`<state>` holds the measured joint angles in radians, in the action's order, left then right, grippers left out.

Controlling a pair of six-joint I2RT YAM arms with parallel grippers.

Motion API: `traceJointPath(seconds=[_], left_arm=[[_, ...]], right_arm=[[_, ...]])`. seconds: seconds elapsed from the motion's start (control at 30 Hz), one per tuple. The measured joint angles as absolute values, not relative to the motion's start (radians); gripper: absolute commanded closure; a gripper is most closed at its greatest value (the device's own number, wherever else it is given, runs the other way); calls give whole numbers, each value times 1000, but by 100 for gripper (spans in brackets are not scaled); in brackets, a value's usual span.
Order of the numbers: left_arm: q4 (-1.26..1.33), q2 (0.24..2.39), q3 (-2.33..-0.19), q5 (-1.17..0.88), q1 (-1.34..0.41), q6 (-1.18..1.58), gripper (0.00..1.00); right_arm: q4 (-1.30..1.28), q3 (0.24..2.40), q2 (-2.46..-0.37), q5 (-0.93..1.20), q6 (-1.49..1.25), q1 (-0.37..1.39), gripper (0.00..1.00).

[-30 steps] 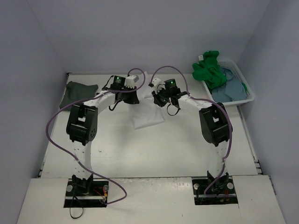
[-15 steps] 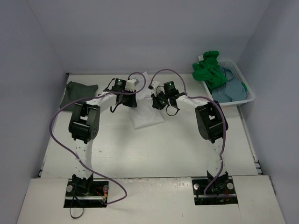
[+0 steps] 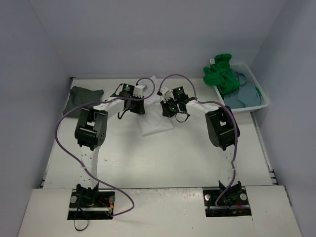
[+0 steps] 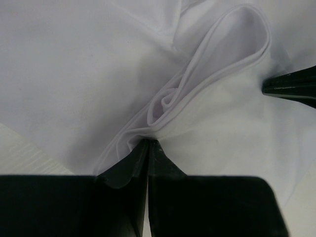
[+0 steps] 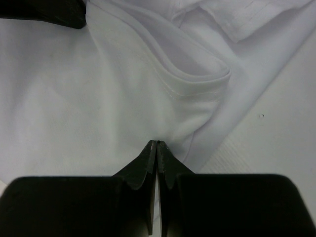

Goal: Fold and stack the t-shirts
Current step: Smooth out the 2/3-rectangle-folded T-shirt at the center of the board, then pick up the 2/3-rectangle-folded T-shirt from the center of the board.

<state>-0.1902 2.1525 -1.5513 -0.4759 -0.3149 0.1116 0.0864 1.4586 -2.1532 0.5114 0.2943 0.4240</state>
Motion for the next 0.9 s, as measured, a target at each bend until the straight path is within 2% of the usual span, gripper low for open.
traceJointPath(seconds=[0.4, 0.77, 0.83, 0.87, 0.9], left_arm=[[-199, 2199, -1625, -471, -315, 111, 100], [-320, 2168, -1649, -462, -311, 79, 100], [-352, 2143, -1656, -459, -305, 73, 93], [-371, 2121, -1670, -459, -298, 69, 82], [-388, 2104, -1686, -459, -290, 62, 79]], right_arm=[[22, 1521, -2177, 411, 291, 421, 100], [15, 1450, -2040, 403, 355, 414, 85], [18, 1439, -1989, 385, 380, 420, 85], [19, 1433, -1967, 375, 394, 421, 84], [19, 1428, -1945, 366, 406, 425, 84]])
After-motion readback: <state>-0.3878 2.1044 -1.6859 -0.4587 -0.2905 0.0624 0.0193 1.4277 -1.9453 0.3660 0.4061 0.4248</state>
